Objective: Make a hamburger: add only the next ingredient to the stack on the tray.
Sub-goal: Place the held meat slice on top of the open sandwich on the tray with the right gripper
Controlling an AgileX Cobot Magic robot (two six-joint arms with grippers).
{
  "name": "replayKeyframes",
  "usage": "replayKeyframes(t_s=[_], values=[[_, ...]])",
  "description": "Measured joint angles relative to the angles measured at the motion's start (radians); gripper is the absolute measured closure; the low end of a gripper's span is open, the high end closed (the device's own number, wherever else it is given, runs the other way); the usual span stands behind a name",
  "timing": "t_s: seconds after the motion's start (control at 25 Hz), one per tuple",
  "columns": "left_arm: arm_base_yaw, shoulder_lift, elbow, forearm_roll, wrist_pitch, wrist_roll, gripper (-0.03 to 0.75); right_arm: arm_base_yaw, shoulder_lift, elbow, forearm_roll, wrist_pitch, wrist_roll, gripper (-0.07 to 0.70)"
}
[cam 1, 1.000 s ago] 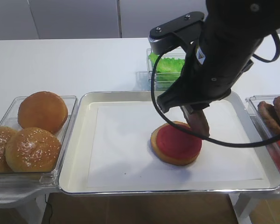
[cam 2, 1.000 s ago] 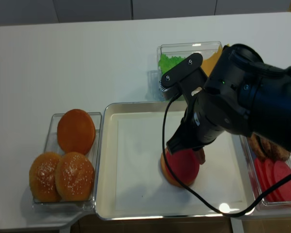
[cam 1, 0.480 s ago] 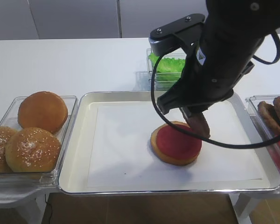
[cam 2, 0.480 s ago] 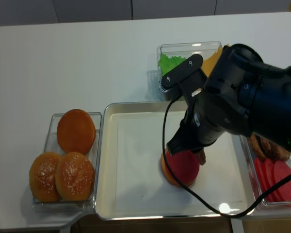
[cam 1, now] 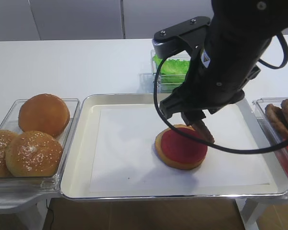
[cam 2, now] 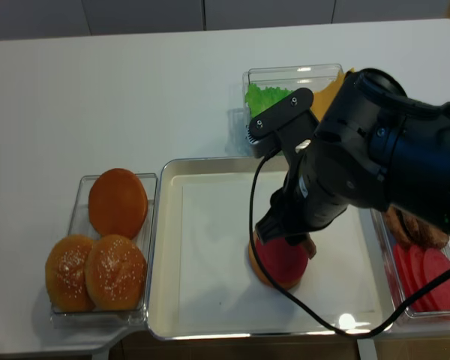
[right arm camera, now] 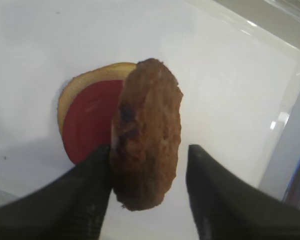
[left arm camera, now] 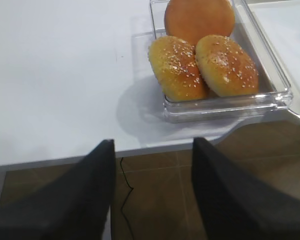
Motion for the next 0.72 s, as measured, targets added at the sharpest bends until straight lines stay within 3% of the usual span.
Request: replayKeyframes(t_s=[0.4, 0.72], values=[[0.000, 0.000, 0.000, 0.000, 0.000, 0.000, 0.346, 0.000, 0.000, 0.000, 0.005, 0.000, 0.000, 0.069], [0.000, 0.000, 0.000, 0.000, 0.000, 0.000, 0.346, 0.000, 0.000, 0.000, 0.038, -0.002, -0.012, 0.007]])
